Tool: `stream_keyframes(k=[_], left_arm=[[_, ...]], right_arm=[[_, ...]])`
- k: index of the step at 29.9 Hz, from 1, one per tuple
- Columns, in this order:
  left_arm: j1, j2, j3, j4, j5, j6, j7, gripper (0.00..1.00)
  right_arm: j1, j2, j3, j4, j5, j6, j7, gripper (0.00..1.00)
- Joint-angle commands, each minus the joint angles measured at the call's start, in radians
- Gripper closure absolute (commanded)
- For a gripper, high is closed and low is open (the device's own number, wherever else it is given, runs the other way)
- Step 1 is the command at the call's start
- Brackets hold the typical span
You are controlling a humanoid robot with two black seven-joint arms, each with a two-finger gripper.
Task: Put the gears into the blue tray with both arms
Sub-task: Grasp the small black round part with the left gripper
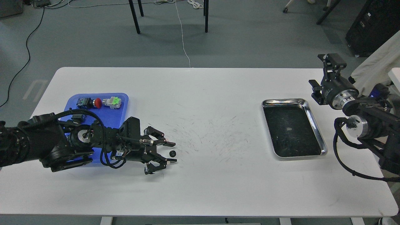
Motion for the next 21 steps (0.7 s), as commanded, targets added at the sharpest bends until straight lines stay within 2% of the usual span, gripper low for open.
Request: stream_keyframes(k=[1,17,19,21], left_arm=[[0.003,-0.002,-0.002,0.008,0.001,0.0,0.0,0.49],[0.026,-0.002,0.0,0.033,0.004,0.0,0.0,0.61],[0.026,-0.001,0.001,0.031,0.009,0.001,0.0,0.69],[0.028,-0.001,0.001,0.034,0.007,0.0,0.0,0.69]], right_arm=[[0.0,0.0,0.0,0.0,0.0,0.0,0.0,0.03],[0.0,0.018,-0.003,0.0,-0.003,0.0,0.001,0.03],[0.0,0.02,-0.003,0.0,-0.003,0.0,0.001,0.03],[0.0,0.02,-0.005,0.0,-0.003,0.0,0.001,0.03]])
